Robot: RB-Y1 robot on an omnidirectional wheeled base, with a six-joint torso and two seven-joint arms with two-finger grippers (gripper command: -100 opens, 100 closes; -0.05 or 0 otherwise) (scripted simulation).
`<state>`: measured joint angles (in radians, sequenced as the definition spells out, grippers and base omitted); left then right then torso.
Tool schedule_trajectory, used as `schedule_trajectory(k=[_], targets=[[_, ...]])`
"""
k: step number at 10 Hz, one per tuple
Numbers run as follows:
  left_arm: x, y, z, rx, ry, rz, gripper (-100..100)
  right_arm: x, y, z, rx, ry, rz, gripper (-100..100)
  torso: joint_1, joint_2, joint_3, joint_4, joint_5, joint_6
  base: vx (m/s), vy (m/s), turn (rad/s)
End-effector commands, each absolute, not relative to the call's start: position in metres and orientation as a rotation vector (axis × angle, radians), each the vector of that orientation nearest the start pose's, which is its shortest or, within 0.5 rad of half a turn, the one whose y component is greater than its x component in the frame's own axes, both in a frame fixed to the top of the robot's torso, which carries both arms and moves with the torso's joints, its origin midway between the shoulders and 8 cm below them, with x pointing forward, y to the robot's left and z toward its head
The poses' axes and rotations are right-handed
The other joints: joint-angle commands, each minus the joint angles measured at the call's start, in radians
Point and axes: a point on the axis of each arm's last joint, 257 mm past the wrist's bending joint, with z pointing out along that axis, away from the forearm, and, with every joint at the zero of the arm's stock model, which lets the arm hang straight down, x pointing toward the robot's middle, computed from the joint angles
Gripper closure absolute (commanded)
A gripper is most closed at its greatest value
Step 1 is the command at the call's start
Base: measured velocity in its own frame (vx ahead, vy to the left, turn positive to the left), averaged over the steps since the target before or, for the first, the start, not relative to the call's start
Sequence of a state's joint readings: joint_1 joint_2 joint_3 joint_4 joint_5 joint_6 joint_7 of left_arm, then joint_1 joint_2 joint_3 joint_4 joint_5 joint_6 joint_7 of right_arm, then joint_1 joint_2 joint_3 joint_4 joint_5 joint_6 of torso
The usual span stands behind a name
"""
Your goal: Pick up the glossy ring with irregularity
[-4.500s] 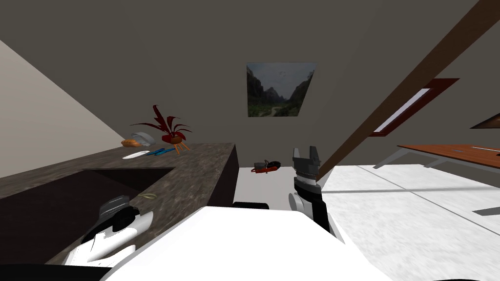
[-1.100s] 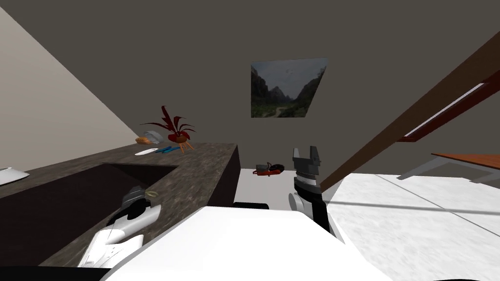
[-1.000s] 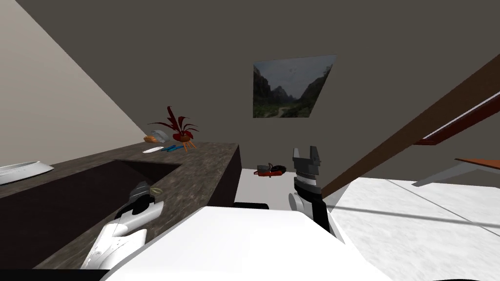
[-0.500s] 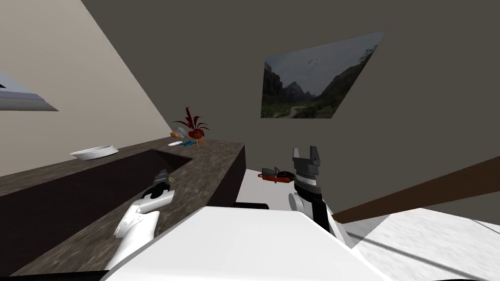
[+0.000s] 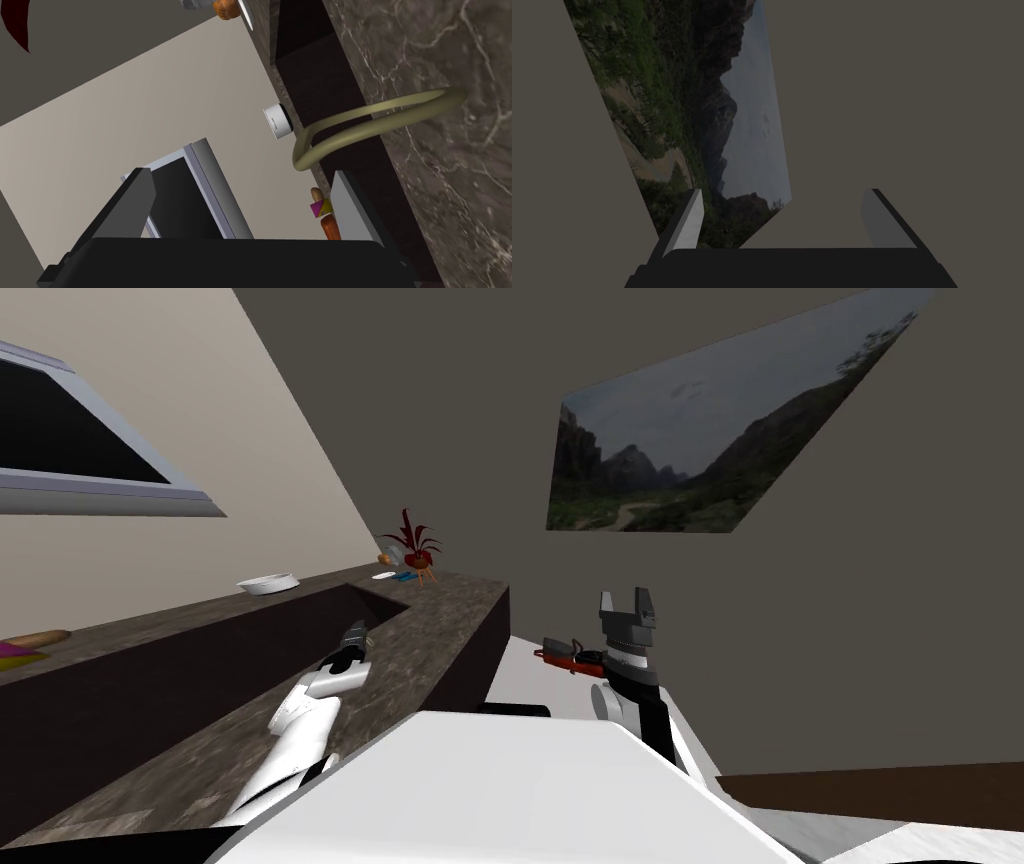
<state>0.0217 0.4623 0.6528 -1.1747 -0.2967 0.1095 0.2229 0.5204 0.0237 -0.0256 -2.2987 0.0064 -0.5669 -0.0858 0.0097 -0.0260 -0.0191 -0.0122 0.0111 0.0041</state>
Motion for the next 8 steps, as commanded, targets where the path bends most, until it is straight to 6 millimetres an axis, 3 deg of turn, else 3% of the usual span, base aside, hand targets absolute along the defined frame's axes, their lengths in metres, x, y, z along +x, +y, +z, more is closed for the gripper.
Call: schedule_trajectory(k=[1,2,3,4,5,6,7,8], targets=[[0.370,0.726,-0.271,-1.459,1.026,-0.207,-100,0.325,-0.288,0.039,0.640,0.527,1.359,0,0.000,0.000,0.000,0.000,0.000,0.000,0.033,-0.037,0.097],[0.402,0.719,-0.251,-1.402,1.041,-0.263,-100,0.325,-0.288,0.039,0.640,0.527,1.359,0,0.001,0.001,0.001,0.000,0.000,0.000,0.062,-0.076,0.285],[0.396,0.722,-0.266,-1.424,1.066,-0.241,-100,0.325,-0.288,0.039,0.640,0.527,1.359,0,-0.001,0.000,0.000,0.000,0.000,0.000,0.063,-0.076,0.268],[0.423,0.720,-0.243,-1.371,1.073,-0.285,-100,0.325,-0.288,0.039,0.640,0.527,1.359,0,-0.001,0.000,0.000,0.000,0.000,0.000,0.076,-0.087,0.297],[0.421,0.719,-0.254,-1.380,1.100,-0.272,-100,0.325,-0.288,0.039,0.640,0.527,1.359,0,-0.002,-0.001,-0.001,0.000,-0.001,0.000,0.056,-0.076,0.282],[0.445,0.716,-0.231,-1.332,1.097,-0.318,-100,0.325,-0.288,0.039,0.640,0.527,1.359,0,-0.001,0.000,0.000,0.000,0.000,0.000,0.048,-0.085,0.369],[0.446,0.716,-0.235,-1.322,1.126,-0.302,-100,0.325,-0.288,0.039,0.640,0.527,1.359,0,-0.001,0.000,0.000,0.000,-0.001,-0.001,0.033,-0.062,0.278],[0.438,0.721,-0.250,-1.354,1.136,-0.283,-100,0.325,-0.288,0.039,0.640,0.527,1.359,0,0.000,0.001,0.000,0.000,0.000,0.000,0.014,-0.018,0.071]])
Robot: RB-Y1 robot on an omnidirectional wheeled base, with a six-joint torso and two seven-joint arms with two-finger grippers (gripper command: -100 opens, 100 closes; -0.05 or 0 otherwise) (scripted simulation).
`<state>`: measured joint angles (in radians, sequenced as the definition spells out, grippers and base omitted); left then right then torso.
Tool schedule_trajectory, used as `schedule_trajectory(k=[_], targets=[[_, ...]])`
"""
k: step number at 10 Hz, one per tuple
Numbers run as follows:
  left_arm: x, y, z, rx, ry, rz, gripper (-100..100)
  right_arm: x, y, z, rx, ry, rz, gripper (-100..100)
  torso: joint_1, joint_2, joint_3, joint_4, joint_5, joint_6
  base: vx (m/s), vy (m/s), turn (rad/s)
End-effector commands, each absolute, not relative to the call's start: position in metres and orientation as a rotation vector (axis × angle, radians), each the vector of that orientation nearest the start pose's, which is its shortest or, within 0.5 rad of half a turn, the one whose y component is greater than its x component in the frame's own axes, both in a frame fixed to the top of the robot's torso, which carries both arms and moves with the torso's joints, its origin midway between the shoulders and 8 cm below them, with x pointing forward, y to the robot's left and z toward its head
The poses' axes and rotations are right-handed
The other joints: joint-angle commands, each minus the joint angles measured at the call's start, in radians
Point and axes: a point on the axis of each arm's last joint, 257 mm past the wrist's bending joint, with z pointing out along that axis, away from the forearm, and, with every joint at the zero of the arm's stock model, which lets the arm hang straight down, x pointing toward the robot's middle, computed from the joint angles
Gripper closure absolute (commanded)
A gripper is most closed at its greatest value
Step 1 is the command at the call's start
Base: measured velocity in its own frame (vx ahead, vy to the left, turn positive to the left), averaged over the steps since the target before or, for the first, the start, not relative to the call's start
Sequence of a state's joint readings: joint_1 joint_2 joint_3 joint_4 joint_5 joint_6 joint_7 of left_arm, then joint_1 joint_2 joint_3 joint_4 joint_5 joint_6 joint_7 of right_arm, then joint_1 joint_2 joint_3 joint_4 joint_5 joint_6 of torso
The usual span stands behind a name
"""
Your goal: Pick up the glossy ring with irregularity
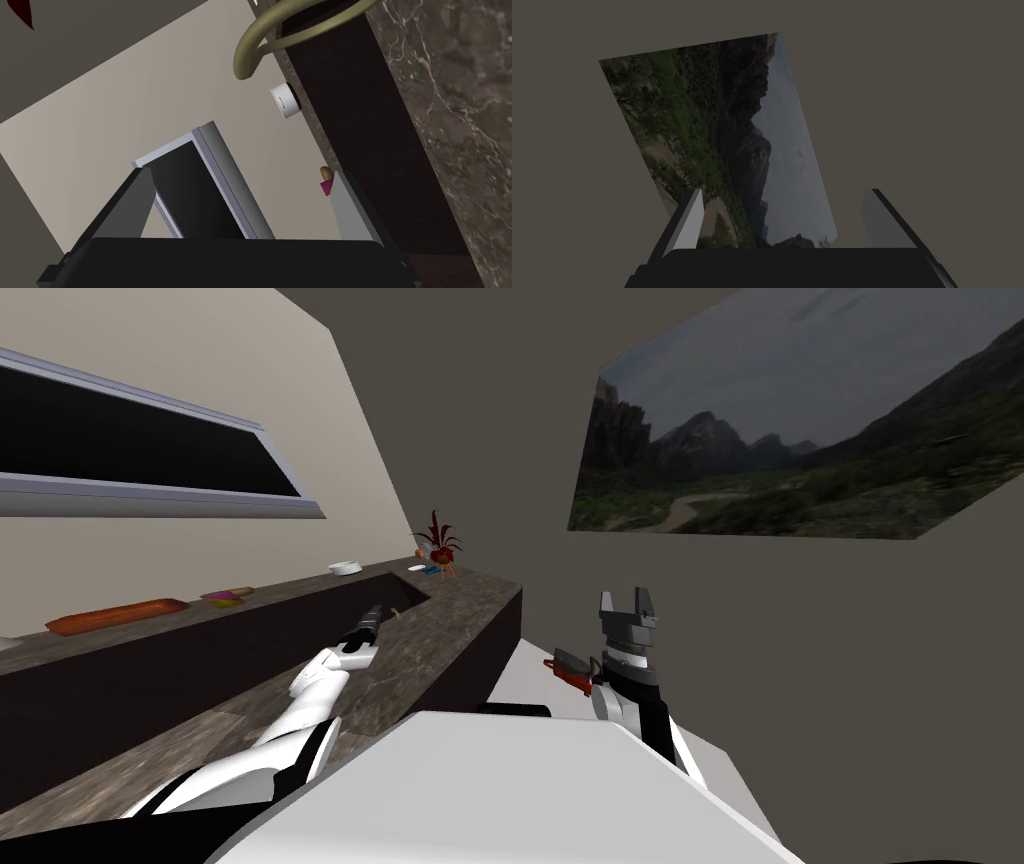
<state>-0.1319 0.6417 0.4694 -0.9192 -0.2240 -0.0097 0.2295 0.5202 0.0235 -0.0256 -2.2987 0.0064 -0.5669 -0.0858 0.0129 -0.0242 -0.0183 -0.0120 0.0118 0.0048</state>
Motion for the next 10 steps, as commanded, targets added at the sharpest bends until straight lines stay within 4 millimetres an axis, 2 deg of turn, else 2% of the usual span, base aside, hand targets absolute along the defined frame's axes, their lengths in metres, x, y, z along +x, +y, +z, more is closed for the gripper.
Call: schedule_trajectory(k=[1,2,4,5,9,10], targets=[[0.459,0.720,-0.228,-1.304,1.141,-0.315,-100,0.325,-0.288,0.039,0.640,0.527,1.359,0,0.000,0.000,0.000,0.000,0.000,0.000,0.035,-0.061,0.280],[0.455,0.723,-0.237,-1.313,1.162,-0.295,-100,0.325,-0.288,0.039,0.640,0.527,1.359,0,-0.002,-0.001,0.000,0.000,-0.001,-0.001,0.041,-0.068,0.301],[0.453,0.724,-0.238,-1.318,1.160,-0.294,-100,0.325,-0.288,0.039,0.640,0.527,1.359,0,0.000,0.000,0.000,0.000,0.000,0.000,0.008,-0.010,0.039],[0.453,0.724,-0.239,-1.318,1.161,-0.294,100,0.325,-0.288,0.039,0.640,0.527,1.359,0,0.002,0.001,0.000,0.000,0.000,0.000,0.000,0.000,0.000],[0.453,0.724,-0.239,-1.318,1.161,-0.294,100,0.325,-0.288,0.039,0.640,0.527,1.359,0,0.002,0.001,0.001,0.000,0.001,0.000,0.000,0.000,0.000],[0.453,0.724,-0.239,-1.318,1.161,-0.294,0,0.325,-0.288,0.039,0.640,0.527,1.359,0,0.002,0.001,0.001,0.000,0.001,0.000,0.000,0.000,0.000]])
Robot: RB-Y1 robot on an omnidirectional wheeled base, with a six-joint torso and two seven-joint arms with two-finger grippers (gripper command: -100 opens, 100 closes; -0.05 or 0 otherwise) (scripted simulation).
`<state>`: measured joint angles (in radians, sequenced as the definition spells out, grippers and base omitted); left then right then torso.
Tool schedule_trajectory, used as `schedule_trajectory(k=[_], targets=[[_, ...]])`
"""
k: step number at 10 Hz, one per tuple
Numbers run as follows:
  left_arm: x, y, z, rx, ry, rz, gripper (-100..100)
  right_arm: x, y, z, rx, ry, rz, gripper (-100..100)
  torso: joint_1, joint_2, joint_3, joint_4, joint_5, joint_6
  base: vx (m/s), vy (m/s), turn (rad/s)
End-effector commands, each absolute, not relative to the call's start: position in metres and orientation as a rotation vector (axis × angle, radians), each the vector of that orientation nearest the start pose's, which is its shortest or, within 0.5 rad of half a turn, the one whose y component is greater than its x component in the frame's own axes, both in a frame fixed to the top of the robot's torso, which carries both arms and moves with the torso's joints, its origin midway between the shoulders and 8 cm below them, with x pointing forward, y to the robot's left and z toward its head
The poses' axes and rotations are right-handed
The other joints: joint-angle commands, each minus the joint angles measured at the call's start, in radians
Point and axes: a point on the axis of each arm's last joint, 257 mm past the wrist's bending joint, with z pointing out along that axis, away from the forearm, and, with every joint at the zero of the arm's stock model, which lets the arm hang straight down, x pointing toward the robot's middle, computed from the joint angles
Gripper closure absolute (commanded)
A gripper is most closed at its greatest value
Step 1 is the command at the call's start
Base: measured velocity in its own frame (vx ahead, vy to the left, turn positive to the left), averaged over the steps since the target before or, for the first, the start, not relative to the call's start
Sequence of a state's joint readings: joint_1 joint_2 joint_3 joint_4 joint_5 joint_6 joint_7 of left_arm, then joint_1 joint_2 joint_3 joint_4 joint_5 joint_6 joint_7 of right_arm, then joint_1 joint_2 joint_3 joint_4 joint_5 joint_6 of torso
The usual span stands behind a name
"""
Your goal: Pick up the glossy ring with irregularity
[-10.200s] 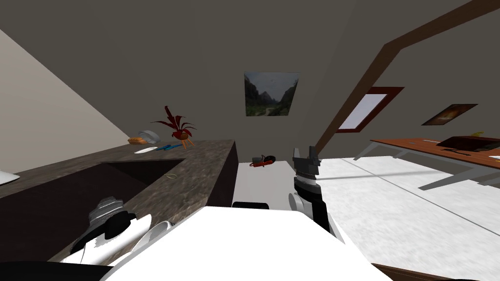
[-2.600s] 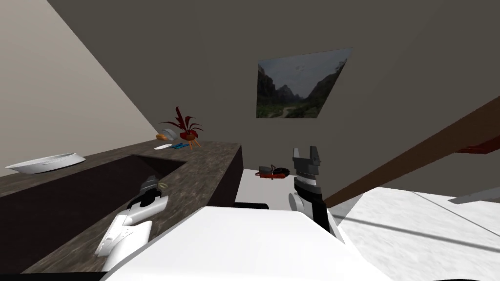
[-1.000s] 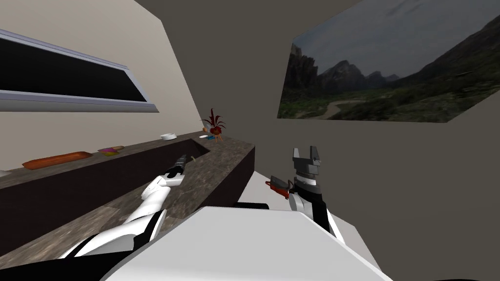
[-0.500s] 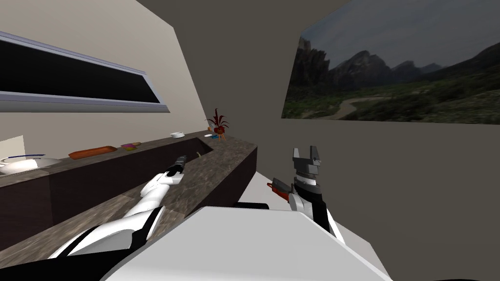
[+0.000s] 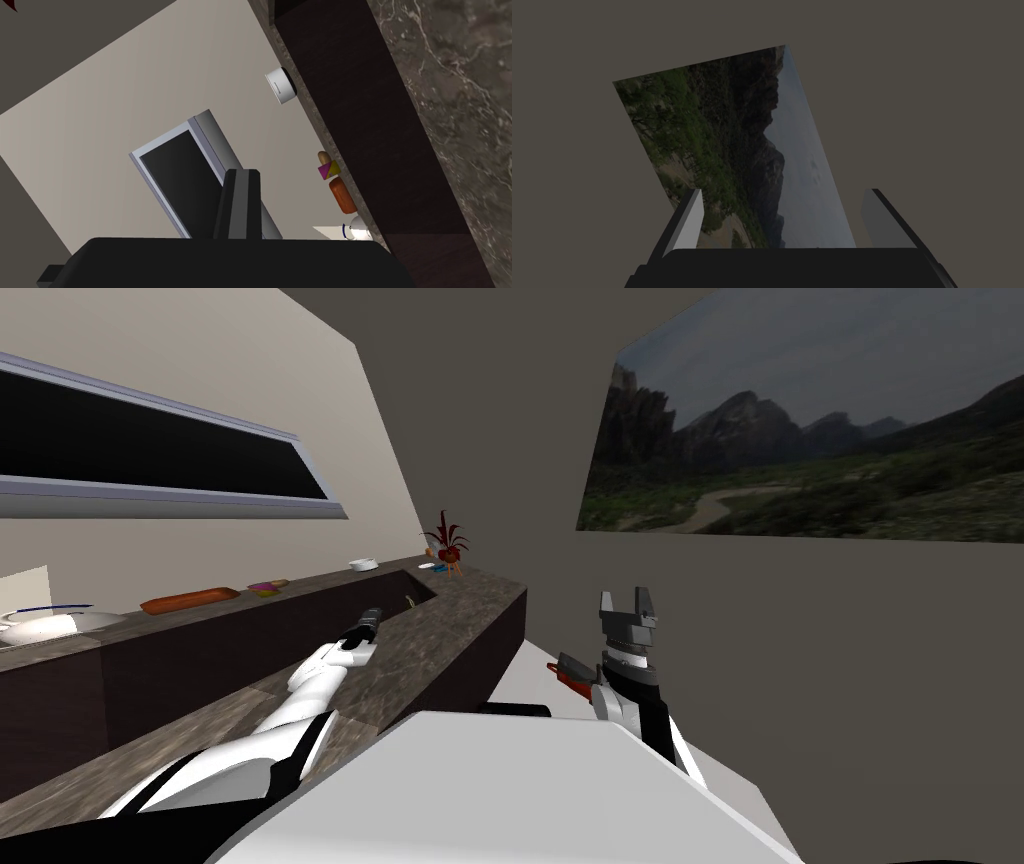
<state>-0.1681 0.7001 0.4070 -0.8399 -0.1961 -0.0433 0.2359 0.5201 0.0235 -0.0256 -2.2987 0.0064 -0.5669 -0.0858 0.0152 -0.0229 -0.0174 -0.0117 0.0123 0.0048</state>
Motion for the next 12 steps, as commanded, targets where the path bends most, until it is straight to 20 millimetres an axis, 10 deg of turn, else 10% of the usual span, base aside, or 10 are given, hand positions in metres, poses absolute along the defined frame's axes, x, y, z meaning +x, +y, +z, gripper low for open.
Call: schedule_trajectory(k=[1,12], targets=[[0.454,0.728,-0.225,-1.279,1.154,-0.298,-100,0.325,-0.288,0.039,0.640,0.527,1.359,0,0.000,0.000,0.000,0.000,0.000,0.000,-0.065,-0.049,0.030],[0.448,0.770,-0.189,-1.288,1.192,-0.139,-100,0.325,-0.288,0.039,0.639,0.527,1.359,0,0.001,-0.001,-0.001,0.000,0.000,0.000,-0.041,-0.047,-0.092]])
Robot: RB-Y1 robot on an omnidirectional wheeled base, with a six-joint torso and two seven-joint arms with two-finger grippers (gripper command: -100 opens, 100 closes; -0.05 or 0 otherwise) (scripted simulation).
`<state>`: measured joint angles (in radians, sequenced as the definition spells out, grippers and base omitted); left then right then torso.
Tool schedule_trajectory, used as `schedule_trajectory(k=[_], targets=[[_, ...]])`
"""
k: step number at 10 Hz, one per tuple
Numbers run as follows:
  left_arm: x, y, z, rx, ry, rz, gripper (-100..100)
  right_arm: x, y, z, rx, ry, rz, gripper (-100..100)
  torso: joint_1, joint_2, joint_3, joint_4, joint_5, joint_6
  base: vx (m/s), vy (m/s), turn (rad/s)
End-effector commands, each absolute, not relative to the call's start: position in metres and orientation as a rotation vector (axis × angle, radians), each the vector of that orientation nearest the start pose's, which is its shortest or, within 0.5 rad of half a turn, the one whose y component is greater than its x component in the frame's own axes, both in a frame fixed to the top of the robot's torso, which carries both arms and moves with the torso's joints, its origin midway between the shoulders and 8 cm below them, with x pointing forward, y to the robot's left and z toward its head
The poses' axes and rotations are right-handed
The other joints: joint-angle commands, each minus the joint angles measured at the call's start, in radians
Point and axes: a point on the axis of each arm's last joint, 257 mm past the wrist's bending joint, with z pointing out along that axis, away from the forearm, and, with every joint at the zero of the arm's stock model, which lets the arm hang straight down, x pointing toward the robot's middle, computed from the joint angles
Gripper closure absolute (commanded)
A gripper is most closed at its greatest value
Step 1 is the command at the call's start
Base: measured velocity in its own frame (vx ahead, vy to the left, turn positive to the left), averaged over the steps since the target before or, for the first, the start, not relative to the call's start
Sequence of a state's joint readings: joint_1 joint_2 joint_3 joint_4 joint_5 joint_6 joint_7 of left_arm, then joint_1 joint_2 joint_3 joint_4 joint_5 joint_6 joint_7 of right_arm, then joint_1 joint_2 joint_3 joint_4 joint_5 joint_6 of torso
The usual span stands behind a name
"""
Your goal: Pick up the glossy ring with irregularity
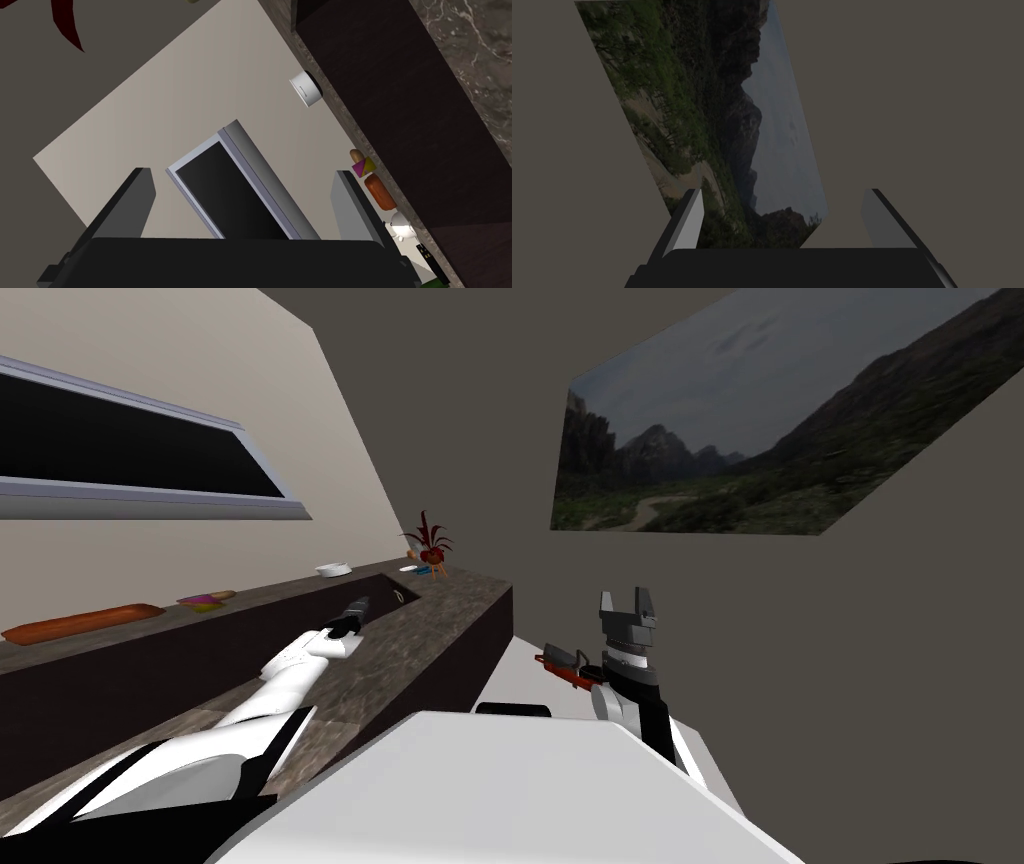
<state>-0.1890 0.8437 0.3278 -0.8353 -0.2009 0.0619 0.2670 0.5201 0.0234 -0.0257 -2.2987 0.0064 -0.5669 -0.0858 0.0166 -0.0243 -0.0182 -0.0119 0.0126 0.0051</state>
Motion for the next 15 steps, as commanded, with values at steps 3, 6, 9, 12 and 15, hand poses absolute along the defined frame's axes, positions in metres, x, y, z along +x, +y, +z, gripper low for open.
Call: schedule_trajectory(k=[3,6,9,12,15], targets=[[0.448,0.777,-0.186,-1.321,1.185,-0.111,-100,0.325,-0.288,0.039,0.639,0.527,1.359,0,0.000,-0.001,0.000,0.000,0.000,0.000,0.033,0.021,-0.090],[0.448,0.780,-0.185,-1.361,1.173,-0.094,-100,0.325,-0.288,0.039,0.640,0.527,1.359,0,0.001,-0.001,-0.001,0.000,0.000,0.000,0.039,0.030,-0.047],[0.448,0.780,-0.186,-1.370,1.170,-0.092,0,0.325,-0.288,0.039,0.640,0.527,1.359,0,0.000,0.000,0.000,0.000,0.000,-0.001,0.023,0.018,-0.020],[0.455,0.790,-0.145,-1.343,1.121,-0.102,-100,0.325,-0.288,0.039,0.639,0.527,1.359,0,-0.002,0.006,0.004,0.001,0.000,-0.001,-0.069,-0.004,-0.022],[0.455,0.789,-0.150,-1.345,1.125,-0.101,100,0.325,-0.288,0.039,0.640,0.527,1.359,0,-0.001,0.003,0.002,0.001,0.000,-0.001,-0.009,0.001,0.000]])
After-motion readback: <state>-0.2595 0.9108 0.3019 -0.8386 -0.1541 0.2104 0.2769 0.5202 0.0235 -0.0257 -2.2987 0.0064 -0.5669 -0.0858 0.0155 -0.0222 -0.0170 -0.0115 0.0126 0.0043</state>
